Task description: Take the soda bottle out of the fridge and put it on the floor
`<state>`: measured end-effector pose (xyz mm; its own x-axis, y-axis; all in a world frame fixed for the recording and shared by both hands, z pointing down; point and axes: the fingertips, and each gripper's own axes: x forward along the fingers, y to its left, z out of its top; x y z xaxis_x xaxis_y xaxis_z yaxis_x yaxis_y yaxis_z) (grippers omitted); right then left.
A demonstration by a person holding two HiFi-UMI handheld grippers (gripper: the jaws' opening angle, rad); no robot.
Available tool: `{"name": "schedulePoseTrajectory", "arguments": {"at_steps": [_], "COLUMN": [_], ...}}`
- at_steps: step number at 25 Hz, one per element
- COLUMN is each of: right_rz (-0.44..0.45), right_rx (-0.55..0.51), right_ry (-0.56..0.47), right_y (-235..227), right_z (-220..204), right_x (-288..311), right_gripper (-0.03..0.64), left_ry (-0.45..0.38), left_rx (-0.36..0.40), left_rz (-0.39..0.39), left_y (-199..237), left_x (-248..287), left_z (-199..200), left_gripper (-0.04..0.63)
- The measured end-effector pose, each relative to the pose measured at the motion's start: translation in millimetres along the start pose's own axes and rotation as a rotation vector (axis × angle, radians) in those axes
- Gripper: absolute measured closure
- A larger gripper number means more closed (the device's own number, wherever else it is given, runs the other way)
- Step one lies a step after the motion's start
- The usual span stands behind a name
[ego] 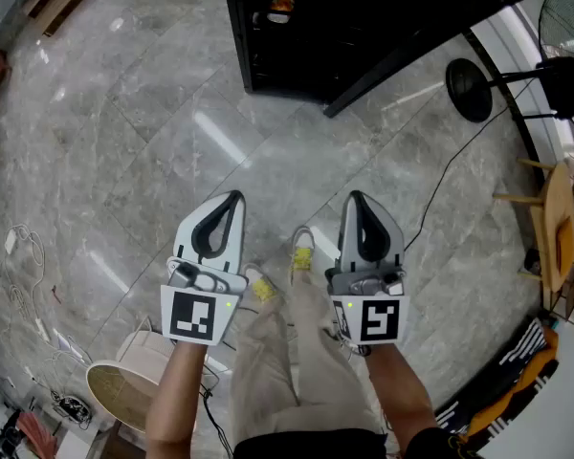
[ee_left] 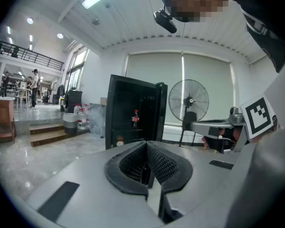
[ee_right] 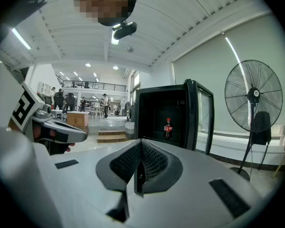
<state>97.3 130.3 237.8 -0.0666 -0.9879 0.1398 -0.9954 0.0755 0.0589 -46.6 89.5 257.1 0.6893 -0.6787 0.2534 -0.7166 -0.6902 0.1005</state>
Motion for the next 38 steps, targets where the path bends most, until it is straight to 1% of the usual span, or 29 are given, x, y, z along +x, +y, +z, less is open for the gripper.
{"name": "schedulePoseTrajectory", "arguments": {"at_steps": [2,4,9,14,17,20,24,26,30,32,33,35,38], "right_rz": [-0.009,-0.016,-0.030,-0.020,-0.017,-0.051,-0.108,-0.108,-0.102,-0.085,-0.072,-0.045,-0.018], "right_rx": [0.003,-0.001,-0.023,-0.036,-0.052,-0.064,-0.031,-0.024,-0.010,0.001,0.008,0.029,0.051], "right_ry": [0.024,0.025,0.007,-0.003,-0.001,-0.013,-0.017,-0.020,-0.028,-0.031,-0.028,-0.022,-0.023], "right_y": [1.0,1.0,2.1,19.0,28.9,28.4,22.6,23.1,25.2,28.3,30.9,37.2,49.8], "right_z": [-0.8,0.3,5.4,18.0,25.5,31.7,31.8,31.7,29.1,28.4,28.2,28.3,30.3], "right_x": [0.0,4.4,3.0,-14.9,-24.6,-27.0,-27.8,-31.6,-35.5,-33.9,-32.8,-28.9,-23.3], "right_gripper": [0.620,0.620,0.620,0.620,0.620,0.620,0.615,0.527,0.420,0.383,0.348,0.251,0.227], "left_ry": [0.026,0.032,-0.004,-0.053,-0.052,-0.054,-0.062,-0.060,-0.057,-0.065,-0.072,-0.083,-0.098], "left_rx": [0.003,0.005,0.009,-0.006,-0.015,-0.016,-0.012,-0.005,-0.006,-0.037,-0.062,-0.092,-0.083], "left_rz": [-0.003,-0.001,0.002,0.003,0.009,-0.006,-0.030,-0.036,-0.038,-0.038,-0.041,-0.046,-0.037], "left_y": [4.2,9.4,5.0,-2.8,-1.9,0.3,0.8,-1.9,-2.6,-1.5,-1.3,0.1,5.0], "left_x": [-2.3,-3.2,-14.2,-36.1,-50.0,-55.8,-59.7,-62.1,-65.1,-66.0,-67.0,-69.4,-74.2], "left_z": [-0.7,1.1,5.9,13.4,16.4,17.0,16.3,14.2,12.0,14.6,16.7,20.7,26.3], "left_gripper": [0.578,0.580,0.578,0.578,0.578,0.578,0.578,0.578,0.578,0.578,0.578,0.578,0.580]}}
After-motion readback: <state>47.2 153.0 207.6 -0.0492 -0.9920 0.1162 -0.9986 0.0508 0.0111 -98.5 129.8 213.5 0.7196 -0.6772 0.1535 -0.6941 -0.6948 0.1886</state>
